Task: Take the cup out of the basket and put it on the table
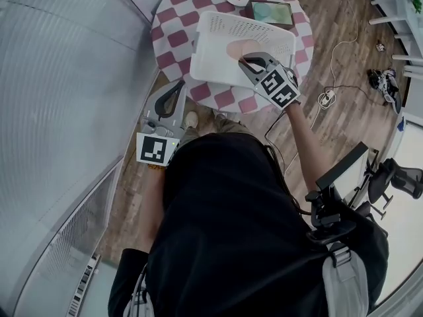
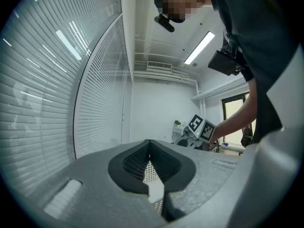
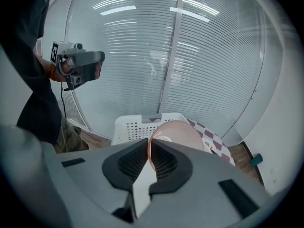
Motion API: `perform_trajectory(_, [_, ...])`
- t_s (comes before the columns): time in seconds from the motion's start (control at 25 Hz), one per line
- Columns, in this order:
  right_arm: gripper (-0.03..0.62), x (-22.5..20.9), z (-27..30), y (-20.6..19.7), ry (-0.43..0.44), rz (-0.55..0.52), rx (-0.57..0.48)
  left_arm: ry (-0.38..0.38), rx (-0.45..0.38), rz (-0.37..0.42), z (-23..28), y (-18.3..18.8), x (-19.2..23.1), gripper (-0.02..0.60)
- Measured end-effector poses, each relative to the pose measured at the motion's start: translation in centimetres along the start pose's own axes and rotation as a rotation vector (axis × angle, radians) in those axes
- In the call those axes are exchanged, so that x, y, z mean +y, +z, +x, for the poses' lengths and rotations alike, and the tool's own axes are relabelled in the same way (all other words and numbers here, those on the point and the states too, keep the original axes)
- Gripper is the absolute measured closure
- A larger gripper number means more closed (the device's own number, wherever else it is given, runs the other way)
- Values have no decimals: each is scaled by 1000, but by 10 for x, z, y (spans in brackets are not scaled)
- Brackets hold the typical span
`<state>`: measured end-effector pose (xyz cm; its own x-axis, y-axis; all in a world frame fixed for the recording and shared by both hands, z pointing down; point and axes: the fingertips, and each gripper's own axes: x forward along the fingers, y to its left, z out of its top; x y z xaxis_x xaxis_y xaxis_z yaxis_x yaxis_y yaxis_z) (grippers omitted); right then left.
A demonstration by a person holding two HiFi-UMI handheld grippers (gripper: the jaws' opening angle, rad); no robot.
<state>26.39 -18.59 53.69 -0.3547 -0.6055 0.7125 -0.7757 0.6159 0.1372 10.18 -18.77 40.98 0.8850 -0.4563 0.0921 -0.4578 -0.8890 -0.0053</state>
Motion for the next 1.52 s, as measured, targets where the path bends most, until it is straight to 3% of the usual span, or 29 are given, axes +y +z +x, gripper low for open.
perform_trajectory(0.88, [566,-15,-42,39,-69,72,-159,-78,7,30,21,8,-18,576])
perform_trajectory(1.52, [567,-24,-84,78,-93,155,-370,-120,15,29,30,4,-34,575])
